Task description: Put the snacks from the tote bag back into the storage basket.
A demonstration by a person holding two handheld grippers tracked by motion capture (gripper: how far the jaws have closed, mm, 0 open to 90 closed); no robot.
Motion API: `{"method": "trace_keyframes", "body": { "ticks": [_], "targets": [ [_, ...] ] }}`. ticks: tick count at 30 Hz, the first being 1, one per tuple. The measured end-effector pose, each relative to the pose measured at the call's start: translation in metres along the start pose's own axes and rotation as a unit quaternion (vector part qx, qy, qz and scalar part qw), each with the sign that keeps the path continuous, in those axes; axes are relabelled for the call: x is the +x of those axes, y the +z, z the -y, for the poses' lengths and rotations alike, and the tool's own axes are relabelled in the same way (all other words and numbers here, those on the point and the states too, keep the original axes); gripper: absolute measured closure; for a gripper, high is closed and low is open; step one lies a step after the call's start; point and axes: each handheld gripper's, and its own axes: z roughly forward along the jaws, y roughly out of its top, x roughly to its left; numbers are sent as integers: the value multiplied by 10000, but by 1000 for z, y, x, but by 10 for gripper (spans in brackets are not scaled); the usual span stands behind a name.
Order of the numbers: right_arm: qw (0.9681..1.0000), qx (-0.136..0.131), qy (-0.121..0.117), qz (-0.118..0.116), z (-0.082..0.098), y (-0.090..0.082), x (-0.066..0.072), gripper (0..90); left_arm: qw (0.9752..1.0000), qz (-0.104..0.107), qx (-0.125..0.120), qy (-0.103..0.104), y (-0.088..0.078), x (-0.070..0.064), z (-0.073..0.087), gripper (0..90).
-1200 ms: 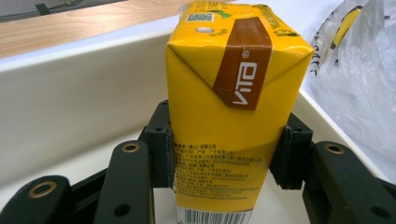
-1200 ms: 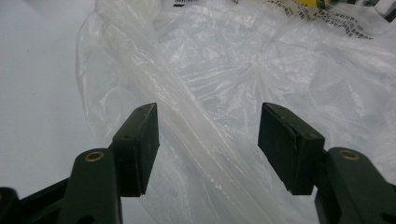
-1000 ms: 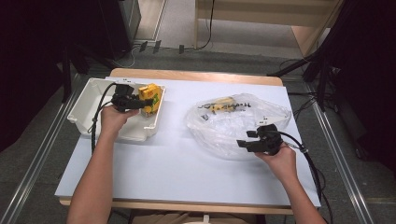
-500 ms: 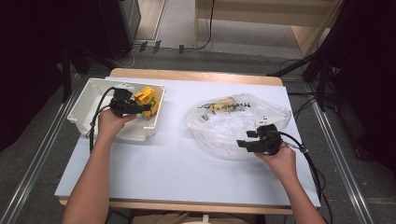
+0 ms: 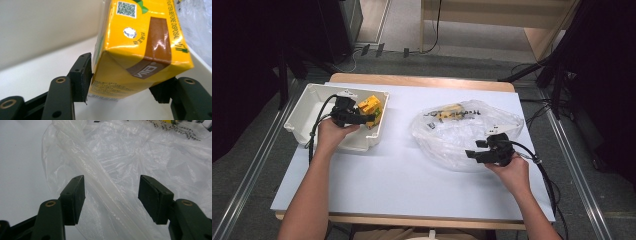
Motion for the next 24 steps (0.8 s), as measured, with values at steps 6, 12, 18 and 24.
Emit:
{"method": "trace_keyframes", "body": {
  "ticks": [6, 12, 18, 24],
  "targets": [
    [10000, 4, 1, -9, 0, 0, 0, 394, 9998, 86, 14, -190, -6, 3, 1, 381],
    [10000, -29, -16, -80, -1, 0, 0, 406, 9997, 85, -23, -222, -18, 2, 3, 395],
    [10000, -32, 11, -88, -2, 0, -2, 408, 9997, 37, -160, -205, -37, -1, 4, 426],
    [9998, -110, 44, -146, -3, -1, -4, 406, 9996, 87, -117, -243, -42, -4, 7, 504]
  ]
}}
